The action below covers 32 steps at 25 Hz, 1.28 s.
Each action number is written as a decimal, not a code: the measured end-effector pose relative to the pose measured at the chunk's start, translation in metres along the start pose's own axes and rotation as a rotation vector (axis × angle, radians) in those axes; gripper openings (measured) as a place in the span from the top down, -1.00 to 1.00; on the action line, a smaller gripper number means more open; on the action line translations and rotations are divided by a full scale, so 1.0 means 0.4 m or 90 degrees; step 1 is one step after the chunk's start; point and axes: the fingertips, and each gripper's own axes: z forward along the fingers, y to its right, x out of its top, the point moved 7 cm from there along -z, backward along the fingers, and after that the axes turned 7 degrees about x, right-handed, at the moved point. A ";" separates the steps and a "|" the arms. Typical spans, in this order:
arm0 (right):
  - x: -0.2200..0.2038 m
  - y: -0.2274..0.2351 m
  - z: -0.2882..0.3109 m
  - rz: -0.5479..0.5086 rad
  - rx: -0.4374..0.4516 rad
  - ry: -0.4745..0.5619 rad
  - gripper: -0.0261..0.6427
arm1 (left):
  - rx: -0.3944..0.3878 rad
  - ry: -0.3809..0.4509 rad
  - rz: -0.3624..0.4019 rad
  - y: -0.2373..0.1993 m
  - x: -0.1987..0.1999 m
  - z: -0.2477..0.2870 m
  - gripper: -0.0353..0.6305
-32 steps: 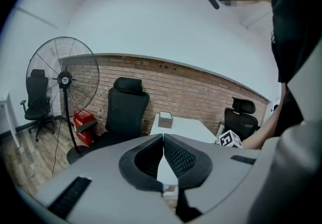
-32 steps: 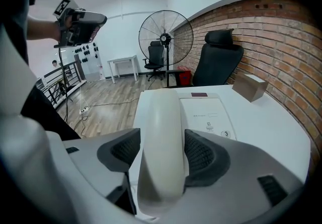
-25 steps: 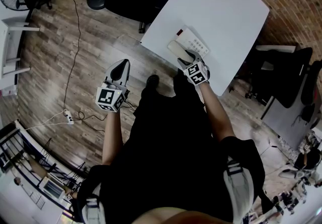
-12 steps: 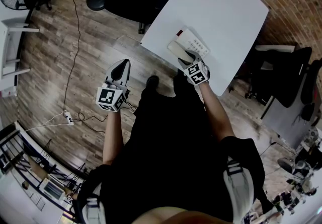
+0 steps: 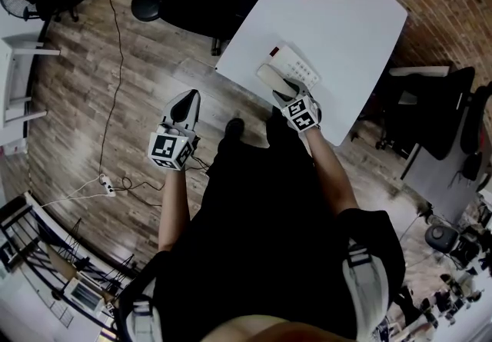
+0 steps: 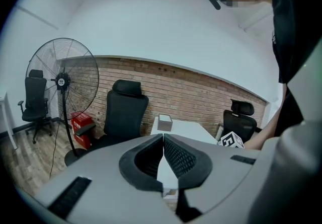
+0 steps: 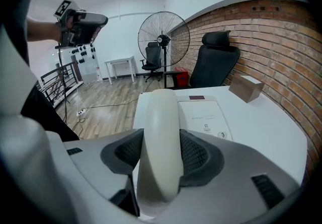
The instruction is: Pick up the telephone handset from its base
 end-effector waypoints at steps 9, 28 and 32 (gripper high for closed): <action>0.022 -0.006 -0.032 0.015 -0.025 0.026 0.31 | -0.036 0.013 0.011 -0.002 0.016 0.020 0.83; 0.020 -0.043 -0.113 0.080 -0.112 0.059 0.31 | -0.117 0.014 0.036 -0.016 0.032 0.051 0.83; 0.022 -0.048 -0.134 0.097 -0.128 0.074 0.31 | -0.141 0.018 0.050 -0.009 0.038 0.059 0.83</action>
